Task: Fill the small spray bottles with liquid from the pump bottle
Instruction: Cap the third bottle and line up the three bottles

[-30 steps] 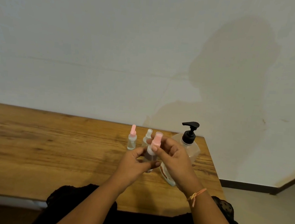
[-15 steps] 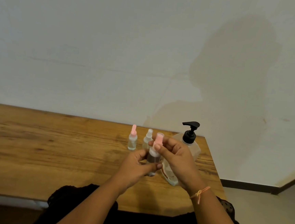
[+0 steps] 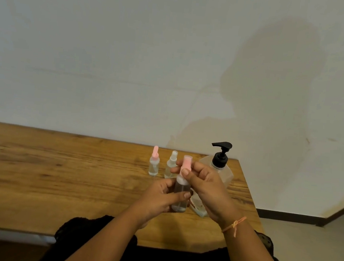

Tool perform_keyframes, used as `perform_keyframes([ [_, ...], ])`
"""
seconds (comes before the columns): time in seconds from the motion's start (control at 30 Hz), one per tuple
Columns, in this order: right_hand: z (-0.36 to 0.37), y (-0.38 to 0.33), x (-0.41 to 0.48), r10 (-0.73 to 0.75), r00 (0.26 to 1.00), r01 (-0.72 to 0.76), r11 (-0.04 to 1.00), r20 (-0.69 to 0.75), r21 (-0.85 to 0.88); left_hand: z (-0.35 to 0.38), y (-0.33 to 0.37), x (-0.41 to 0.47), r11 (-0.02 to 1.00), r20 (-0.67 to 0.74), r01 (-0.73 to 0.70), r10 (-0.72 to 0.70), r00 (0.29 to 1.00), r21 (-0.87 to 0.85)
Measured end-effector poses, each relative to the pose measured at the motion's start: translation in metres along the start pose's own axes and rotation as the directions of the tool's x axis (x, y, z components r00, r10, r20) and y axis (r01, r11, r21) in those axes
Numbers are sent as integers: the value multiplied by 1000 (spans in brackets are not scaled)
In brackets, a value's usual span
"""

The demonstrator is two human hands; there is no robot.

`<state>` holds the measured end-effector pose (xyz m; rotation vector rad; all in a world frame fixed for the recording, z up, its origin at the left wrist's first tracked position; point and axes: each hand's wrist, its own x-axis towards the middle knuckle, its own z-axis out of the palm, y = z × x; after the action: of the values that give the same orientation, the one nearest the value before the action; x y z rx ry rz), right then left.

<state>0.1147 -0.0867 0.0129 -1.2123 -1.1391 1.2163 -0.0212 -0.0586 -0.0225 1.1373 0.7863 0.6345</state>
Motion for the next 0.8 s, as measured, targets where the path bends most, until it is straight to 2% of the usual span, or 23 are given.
perform_keyframes([
  [0.2, 24, 6, 5, -4, 975, -25, 992, -221, -127, 7, -4, 4, 962, -196, -82, 137, 971, 262],
  [0.27, 26, 7, 5, -19, 968, -25, 985, -251, -173, 6, -4, 4, 956, -198, -67, 128, 972, 286],
  [0.33, 21, 5, 4, 9, 978, -35, 991, -207, -125, 2, 0, 1, 976, -125, -31, 59, 990, 216],
  [0.47, -4, -2, 2, 89, 991, -108, 971, 98, 214, -4, 10, -4, 988, 135, 99, -82, 987, -119],
  [0.57, -10, -1, 2, 69, 975, -120, 965, 213, 235, -7, 13, -6, 965, 318, 171, -102, 943, -199],
  [0.63, -8, 2, 3, 72, 978, -115, 969, 197, 220, -8, 13, -7, 964, 324, 176, -105, 940, -199],
  [0.8, -2, 4, 4, 104, 993, -112, 982, 57, 154, -5, 6, -3, 989, 157, 111, -96, 983, -93],
])
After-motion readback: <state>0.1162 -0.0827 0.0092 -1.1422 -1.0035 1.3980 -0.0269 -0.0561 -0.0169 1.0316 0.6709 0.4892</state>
